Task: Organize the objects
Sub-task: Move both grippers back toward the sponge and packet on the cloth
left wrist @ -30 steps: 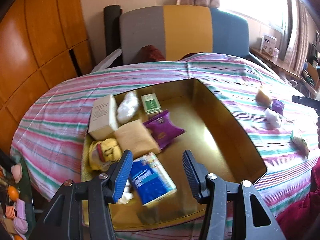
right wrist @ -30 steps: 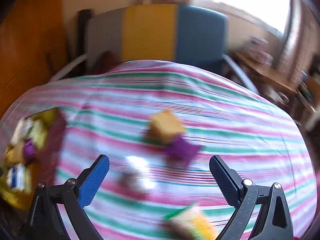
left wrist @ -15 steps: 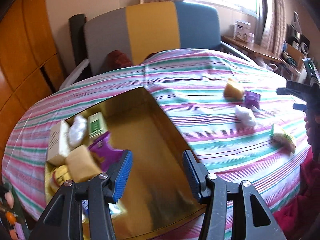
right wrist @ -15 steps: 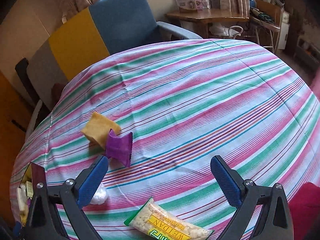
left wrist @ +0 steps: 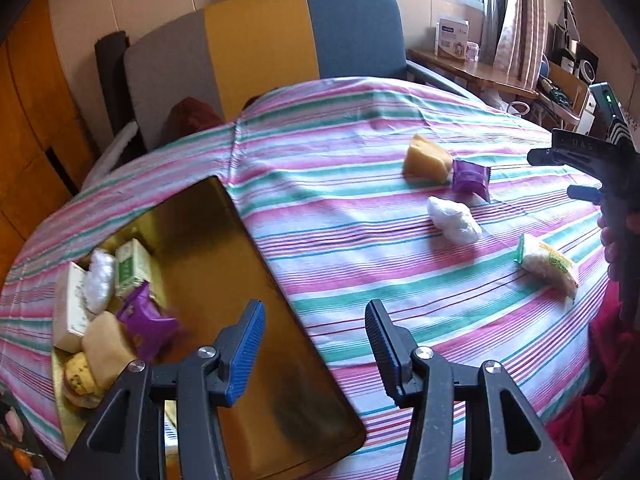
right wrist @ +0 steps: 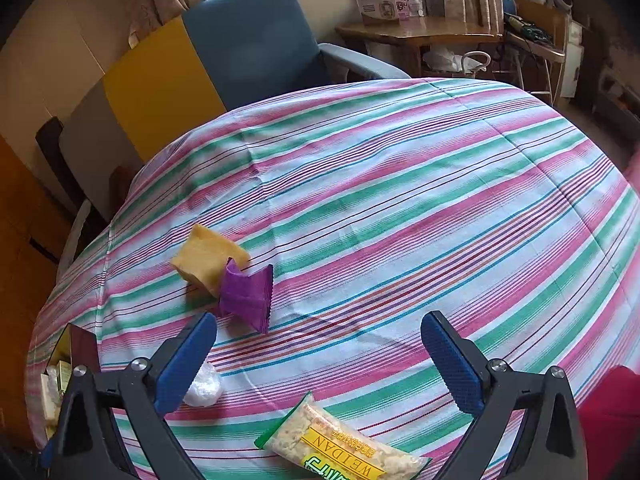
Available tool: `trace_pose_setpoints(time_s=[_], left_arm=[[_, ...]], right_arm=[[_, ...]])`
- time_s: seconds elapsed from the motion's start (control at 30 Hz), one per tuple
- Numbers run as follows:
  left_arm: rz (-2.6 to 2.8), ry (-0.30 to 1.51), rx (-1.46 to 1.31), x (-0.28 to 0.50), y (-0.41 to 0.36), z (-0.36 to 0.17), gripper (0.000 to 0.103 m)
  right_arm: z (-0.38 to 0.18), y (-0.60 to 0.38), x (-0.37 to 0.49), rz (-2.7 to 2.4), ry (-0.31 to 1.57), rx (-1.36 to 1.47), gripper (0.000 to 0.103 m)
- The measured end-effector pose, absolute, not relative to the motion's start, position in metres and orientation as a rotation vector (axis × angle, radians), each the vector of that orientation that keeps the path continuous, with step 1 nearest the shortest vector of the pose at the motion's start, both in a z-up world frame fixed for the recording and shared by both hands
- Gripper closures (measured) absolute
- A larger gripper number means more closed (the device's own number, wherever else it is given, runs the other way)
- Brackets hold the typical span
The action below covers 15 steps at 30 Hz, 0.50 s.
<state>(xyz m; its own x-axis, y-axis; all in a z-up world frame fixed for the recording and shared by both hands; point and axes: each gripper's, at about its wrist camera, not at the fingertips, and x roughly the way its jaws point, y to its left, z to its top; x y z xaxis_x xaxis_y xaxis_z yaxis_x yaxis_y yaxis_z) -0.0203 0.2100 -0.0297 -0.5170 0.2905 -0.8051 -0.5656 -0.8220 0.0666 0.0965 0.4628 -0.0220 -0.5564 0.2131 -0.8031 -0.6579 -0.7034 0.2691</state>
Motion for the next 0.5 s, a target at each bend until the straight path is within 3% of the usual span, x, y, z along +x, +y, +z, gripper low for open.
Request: trace_pose_setpoints(time_s=[0.5], left_arm=[[2.224, 0.419, -1.216, -0.049, 0.276, -0.038, 0.051]], right_arm=[[-0.030, 0.483, 0.108, 2.174, 0.964, -1.032, 0.000]])
